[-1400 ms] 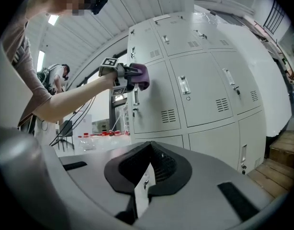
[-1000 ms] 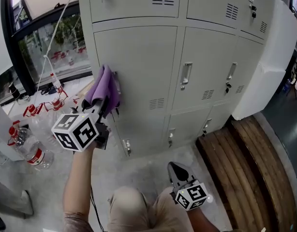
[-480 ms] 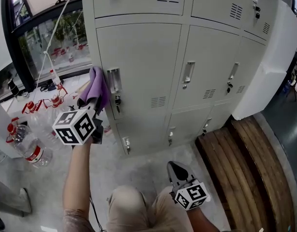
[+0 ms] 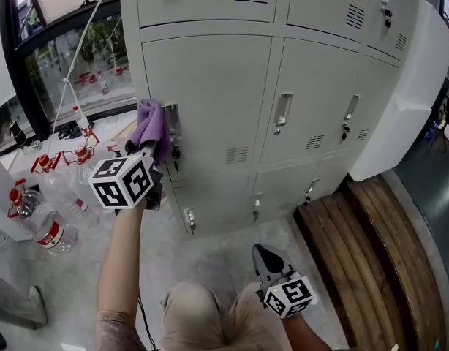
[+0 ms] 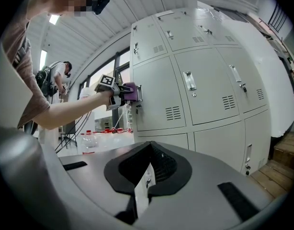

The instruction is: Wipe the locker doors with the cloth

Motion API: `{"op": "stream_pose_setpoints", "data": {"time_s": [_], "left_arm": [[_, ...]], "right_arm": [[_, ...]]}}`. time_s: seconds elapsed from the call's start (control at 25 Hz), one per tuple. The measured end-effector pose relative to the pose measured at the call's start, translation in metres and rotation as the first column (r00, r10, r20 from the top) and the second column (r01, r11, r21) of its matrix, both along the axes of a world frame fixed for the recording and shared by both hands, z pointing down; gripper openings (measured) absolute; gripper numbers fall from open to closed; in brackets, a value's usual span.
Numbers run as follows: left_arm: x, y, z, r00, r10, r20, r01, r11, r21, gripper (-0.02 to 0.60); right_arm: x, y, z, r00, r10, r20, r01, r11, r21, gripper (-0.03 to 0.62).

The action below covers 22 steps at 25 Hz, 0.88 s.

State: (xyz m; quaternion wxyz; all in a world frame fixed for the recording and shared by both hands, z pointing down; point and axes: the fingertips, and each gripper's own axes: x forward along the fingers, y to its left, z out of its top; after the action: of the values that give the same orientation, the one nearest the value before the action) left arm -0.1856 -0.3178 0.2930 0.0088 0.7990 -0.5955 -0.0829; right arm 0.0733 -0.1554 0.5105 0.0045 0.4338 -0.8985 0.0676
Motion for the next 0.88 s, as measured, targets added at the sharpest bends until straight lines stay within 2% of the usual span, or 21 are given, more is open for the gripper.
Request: {"op": "stream_pose_setpoints", "data": {"time_s": [0.24, 0.36, 0.88], "left_arm": [[0.016, -0.005, -0.004, 0.999, 0.038, 0.016, -0.038, 0.999, -0.002, 0.038], [0.024, -0.008, -0.005, 0.998, 0.057, 0.001, -0.057, 0.998, 0.000, 0.038], [0.095, -0.035, -0.003, 0.988, 0.154, 0.022, -0.154, 0.988, -0.026, 0.038]], "right_arm": [[-0.003, 0.002, 0.001, 1.000, -0.002, 0.000, 0.002, 1.000, -0.002, -0.003], [-0.001, 0.002, 0.001, 1.000, 0.004, 0.000, -0.004, 1.000, -0.003, -0.003], [0.014, 0.005, 0.003, 0.999, 0.043, 0.002, -0.043, 0.999, -0.011, -0.003]]}}
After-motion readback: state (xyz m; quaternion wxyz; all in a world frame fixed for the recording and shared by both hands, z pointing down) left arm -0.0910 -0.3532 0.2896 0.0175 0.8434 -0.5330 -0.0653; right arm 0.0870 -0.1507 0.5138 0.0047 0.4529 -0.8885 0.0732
